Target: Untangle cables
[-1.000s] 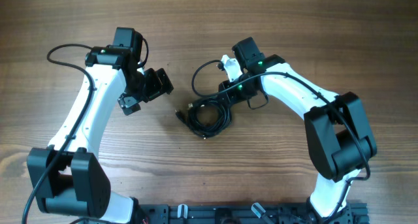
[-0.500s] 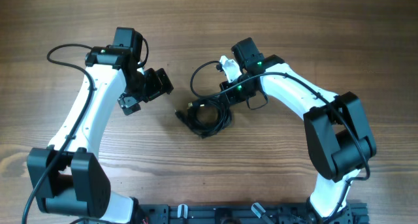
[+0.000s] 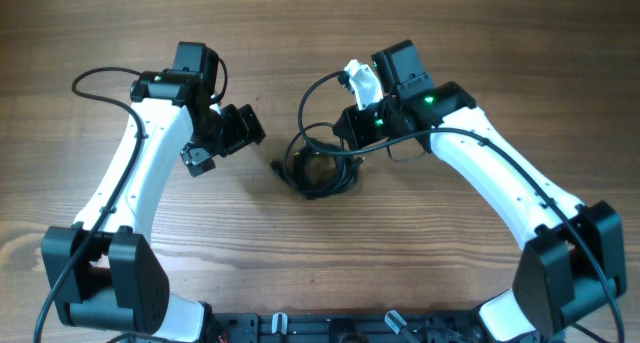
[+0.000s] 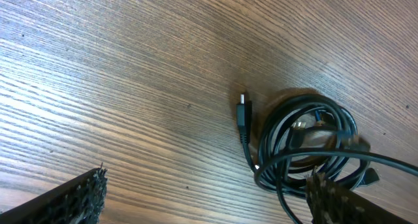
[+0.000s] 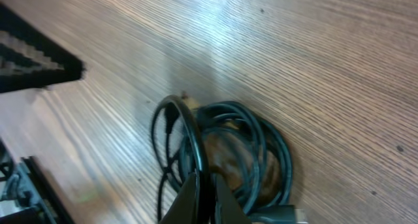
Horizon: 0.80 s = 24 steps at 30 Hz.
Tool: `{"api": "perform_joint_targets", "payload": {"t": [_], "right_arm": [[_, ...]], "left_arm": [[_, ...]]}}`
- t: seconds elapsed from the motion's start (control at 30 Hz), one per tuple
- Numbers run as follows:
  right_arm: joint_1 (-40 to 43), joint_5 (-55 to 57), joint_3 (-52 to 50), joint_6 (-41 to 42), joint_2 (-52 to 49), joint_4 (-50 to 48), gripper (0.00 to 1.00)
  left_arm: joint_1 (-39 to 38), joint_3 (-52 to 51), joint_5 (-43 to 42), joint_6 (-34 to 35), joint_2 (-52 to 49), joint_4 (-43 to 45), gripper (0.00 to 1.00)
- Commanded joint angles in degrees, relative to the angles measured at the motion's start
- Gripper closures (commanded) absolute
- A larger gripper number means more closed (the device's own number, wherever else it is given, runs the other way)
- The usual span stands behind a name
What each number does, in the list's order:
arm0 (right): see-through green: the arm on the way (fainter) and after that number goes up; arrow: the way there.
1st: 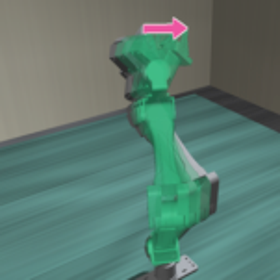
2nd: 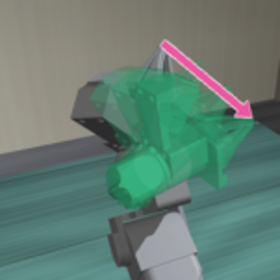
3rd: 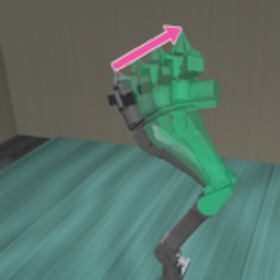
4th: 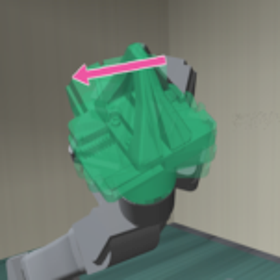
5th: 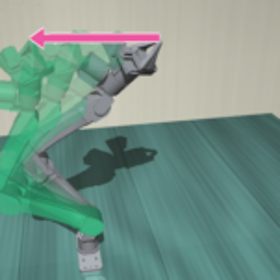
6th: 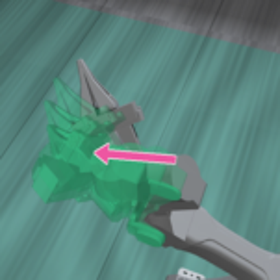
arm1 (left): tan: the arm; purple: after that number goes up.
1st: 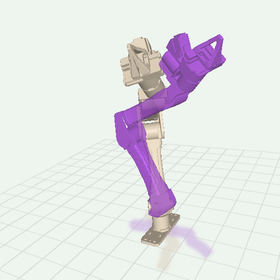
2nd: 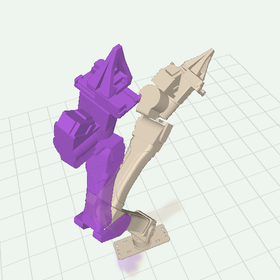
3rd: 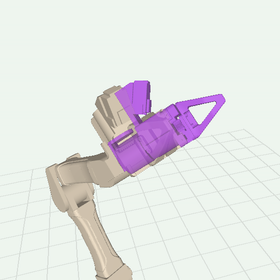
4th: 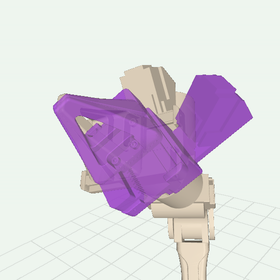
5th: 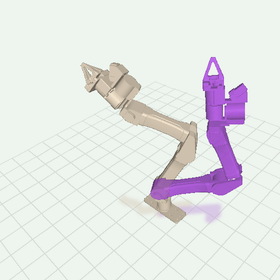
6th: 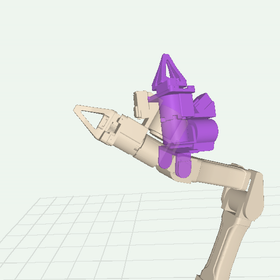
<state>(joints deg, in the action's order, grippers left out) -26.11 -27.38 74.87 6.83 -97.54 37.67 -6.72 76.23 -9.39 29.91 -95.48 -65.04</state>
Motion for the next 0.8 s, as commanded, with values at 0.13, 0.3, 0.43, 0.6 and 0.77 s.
{"api": "perform_joint_targets", "payload": {"t": [0.13,0.3,0.43,0.6,0.77], "right_arm": [[-0.33,-6.1,1.27,8.35,2.99,-4.33,0.96],[-0.33,-9.46,1.27,12.0,5.77,-9.77,0.96],[-0.35,-10.23,1.27,14.75,10.32,-12.81,0.96],[-0.35,-10.03,1.27,17.2,14.64,-15.15,0.96],[-0.35,-11.37,1.27,22.47,15.43,-19.23,0.96]], "left_arm": [[0.2,-0.26,0.76,0.39,-0.33,0.2,0.0],[0.2,-0.26,0.92,0.39,-0.33,0.42,0.0],[0.2,-0.26,1.81,0.37,-0.33,0.55,0.0],[0.2,-0.26,1.79,0.37,-0.33,0.15,0.0],[0.2,-0.26,1.79,0.35,-0.33,-0.26,0.0]]}}
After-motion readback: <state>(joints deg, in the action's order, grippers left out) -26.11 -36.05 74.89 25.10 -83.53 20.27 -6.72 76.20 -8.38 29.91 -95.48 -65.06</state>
